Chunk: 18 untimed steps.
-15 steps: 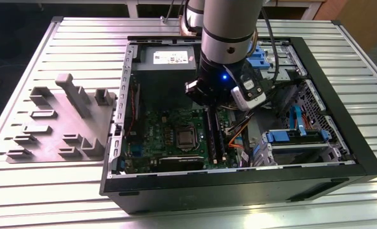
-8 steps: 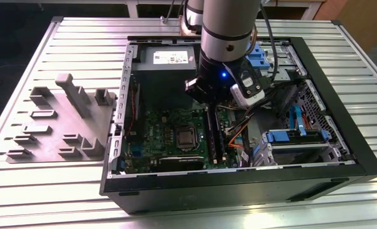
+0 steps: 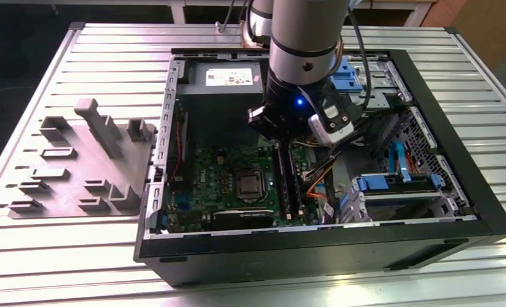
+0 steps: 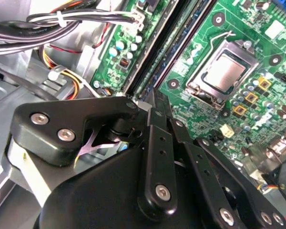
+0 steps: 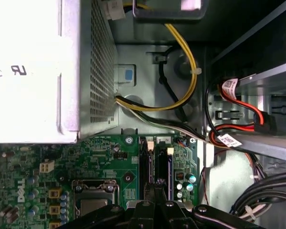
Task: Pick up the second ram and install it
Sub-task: 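Press down the second ram until it locks into place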
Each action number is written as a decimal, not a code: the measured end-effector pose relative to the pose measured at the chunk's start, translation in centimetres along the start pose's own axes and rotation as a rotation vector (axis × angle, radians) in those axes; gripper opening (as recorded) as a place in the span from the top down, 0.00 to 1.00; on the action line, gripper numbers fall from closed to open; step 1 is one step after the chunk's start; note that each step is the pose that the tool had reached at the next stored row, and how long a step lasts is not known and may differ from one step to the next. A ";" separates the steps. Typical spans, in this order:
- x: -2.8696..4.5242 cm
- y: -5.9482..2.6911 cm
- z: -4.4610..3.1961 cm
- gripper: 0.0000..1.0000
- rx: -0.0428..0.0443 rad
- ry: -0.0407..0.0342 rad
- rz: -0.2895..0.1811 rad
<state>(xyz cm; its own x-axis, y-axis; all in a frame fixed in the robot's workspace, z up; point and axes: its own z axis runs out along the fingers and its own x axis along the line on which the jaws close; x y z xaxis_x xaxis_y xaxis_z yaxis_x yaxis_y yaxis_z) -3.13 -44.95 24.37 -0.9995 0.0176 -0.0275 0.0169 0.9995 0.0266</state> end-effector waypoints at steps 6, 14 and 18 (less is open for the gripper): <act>0.01 0.03 0.49 0.90 -0.0077 0.0003 -0.010; 0.12 0.62 1.09 0.90 -0.0087 0.0005 -0.018; 0.16 0.93 1.30 0.90 -0.0085 0.0007 -0.019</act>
<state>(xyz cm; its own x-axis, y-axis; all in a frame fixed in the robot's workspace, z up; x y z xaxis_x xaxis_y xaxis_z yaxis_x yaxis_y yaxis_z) -3.24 -43.99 23.09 -0.9996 -0.0017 -0.0274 -0.0026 0.9994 0.0346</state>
